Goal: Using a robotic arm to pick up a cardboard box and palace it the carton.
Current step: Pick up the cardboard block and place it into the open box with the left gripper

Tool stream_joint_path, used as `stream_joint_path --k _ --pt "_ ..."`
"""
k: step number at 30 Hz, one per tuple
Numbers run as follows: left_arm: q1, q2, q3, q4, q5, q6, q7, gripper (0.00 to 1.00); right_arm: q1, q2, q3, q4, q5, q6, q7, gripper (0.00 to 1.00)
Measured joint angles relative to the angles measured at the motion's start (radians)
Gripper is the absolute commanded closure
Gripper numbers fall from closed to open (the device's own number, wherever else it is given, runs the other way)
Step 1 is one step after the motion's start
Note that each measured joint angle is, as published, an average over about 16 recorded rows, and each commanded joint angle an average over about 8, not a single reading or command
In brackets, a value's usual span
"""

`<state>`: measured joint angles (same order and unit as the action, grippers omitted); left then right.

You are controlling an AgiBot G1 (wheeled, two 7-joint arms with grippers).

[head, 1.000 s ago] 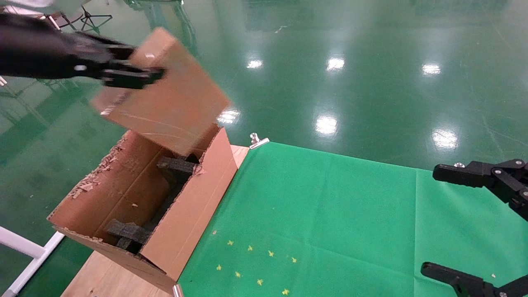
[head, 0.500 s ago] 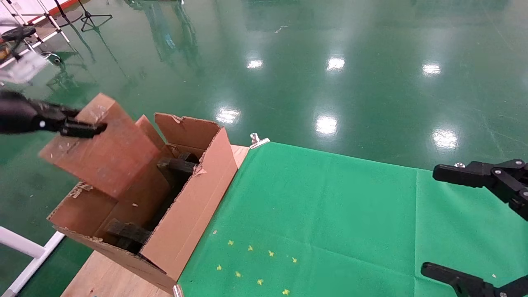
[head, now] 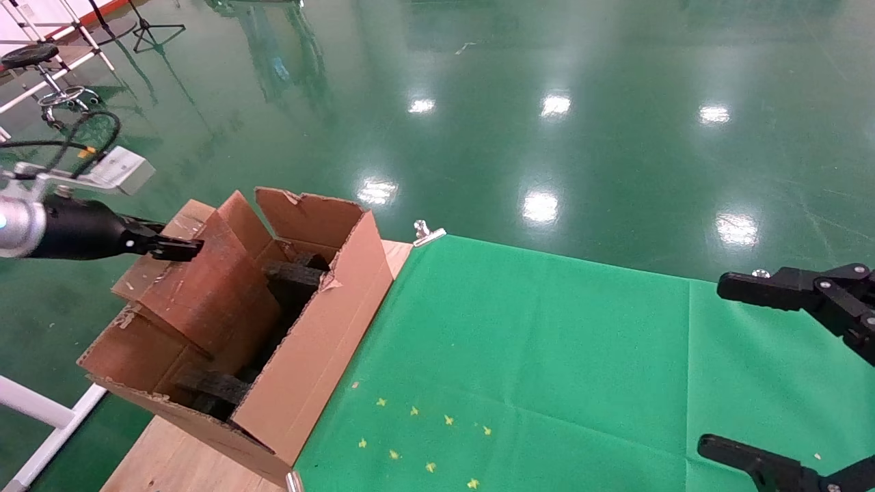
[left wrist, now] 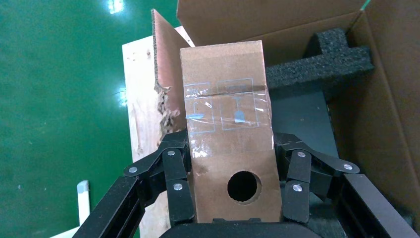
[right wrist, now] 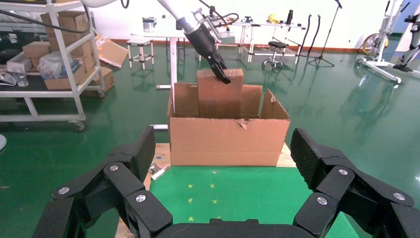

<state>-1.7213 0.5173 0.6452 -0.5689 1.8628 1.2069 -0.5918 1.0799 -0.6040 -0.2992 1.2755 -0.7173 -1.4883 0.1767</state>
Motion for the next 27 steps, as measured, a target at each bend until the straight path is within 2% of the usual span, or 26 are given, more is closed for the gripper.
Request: stream_joint_path --k 8,23,24,27 --pt "0.023 0.056 0.001 0.137 0.002 -0.083 0.046 1.00 0.000 0.000 0.000 0.000 0.000 0.000 0.000 0.00" --pt "0.036 0.141 -0.007 0.385 -0.019 -0.155 0.161 1.00 0.000 0.000 -0.001 0.000 0.001 0.000 0.000 0.00" --pt "0.036 0.145 -0.007 0.396 -0.020 -0.160 0.165 0.95 0.000 0.000 -0.001 0.000 0.001 0.000 -0.001 0.00" --pt "0.036 0.156 -0.009 0.426 -0.023 -0.171 0.176 0.58 0.000 0.000 -0.001 0.000 0.001 0.001 -0.001 0.00"
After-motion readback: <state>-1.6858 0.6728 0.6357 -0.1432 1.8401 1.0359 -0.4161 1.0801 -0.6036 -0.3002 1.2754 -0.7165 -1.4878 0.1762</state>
